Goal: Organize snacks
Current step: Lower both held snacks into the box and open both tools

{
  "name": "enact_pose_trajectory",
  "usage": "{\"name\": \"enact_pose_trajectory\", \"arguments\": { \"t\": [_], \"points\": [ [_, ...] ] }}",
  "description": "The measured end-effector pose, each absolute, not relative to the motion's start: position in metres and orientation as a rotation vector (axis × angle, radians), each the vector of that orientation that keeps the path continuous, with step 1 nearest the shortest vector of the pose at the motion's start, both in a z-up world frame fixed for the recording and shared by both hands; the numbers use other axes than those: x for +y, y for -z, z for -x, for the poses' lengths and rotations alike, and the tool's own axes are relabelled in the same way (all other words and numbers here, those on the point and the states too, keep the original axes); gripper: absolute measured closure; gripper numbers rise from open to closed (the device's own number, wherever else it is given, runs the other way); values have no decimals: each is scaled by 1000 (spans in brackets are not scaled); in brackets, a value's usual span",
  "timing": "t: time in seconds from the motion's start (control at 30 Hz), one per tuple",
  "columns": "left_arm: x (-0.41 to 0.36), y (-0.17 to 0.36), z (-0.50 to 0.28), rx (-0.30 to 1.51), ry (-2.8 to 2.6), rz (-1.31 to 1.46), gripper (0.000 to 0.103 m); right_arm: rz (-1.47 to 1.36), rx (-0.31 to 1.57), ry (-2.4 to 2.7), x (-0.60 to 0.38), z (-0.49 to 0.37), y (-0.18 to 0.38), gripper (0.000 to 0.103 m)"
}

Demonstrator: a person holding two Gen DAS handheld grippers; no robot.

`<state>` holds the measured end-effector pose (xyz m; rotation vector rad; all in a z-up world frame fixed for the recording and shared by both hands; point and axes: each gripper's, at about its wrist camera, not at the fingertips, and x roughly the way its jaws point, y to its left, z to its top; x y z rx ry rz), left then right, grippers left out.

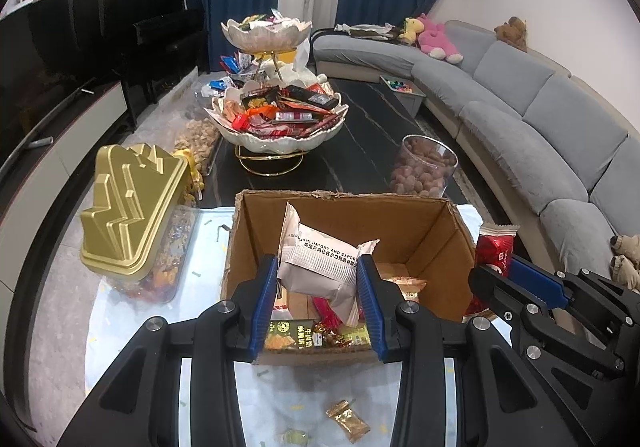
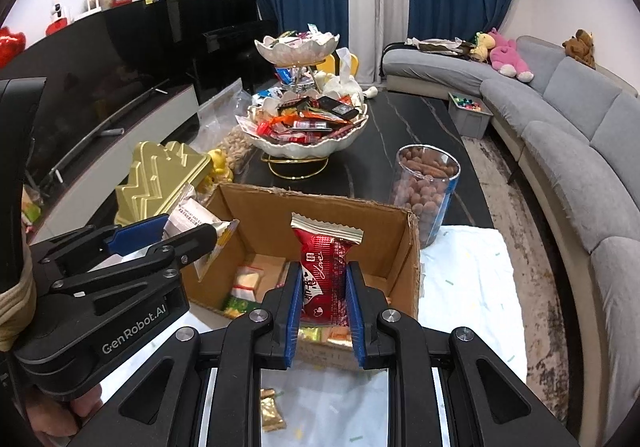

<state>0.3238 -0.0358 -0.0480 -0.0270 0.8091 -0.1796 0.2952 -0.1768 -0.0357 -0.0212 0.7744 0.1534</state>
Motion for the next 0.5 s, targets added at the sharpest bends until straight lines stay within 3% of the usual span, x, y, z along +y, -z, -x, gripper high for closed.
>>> {"name": "enact_pose_trajectory", "arguments": {
  "t": [0.5],
  "points": [
    [-41,79,-355,867,201,20,63,18,823,-147,-181,-324,65,81]
  ]
}}
